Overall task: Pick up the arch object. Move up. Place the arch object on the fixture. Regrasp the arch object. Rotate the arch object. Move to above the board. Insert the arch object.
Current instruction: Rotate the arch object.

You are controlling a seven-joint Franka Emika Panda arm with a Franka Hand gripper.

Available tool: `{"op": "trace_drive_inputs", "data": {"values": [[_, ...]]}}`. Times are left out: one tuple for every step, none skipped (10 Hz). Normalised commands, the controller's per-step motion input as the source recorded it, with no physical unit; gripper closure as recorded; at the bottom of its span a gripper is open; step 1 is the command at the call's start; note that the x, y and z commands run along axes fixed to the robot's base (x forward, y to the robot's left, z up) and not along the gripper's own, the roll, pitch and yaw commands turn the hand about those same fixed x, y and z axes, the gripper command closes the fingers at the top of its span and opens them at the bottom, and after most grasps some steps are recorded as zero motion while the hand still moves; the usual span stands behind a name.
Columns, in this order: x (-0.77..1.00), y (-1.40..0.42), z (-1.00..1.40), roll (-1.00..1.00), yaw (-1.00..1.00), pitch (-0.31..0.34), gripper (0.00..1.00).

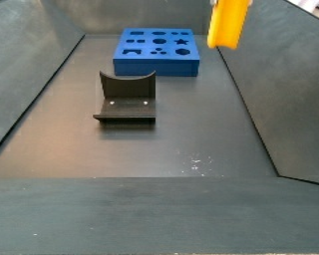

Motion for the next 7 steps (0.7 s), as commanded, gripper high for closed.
{"op": "trace_drive_inputs", "data": {"values": [[0.02, 0.0, -1.0, 0.0, 0.03, -0.015, 1.0], [0.02, 0.0, -1.0, -0.01, 0.02, -0.027, 1.0], [0.02, 0.01, -1.0, -0.01, 0.02, -0.034, 1.0], [0.02, 0.01, -1.0, -0.01, 0.02, -0.036, 1.0], [0.02, 0.01, -1.0, -0.02, 0.02, -0.043, 1.0], [0.02, 0.01, -1.0, -0.02, 0.02, -0.045, 1.0], [0.02, 0.01, -1.0, -0.02, 0.02, -0.046, 1.0]]}}
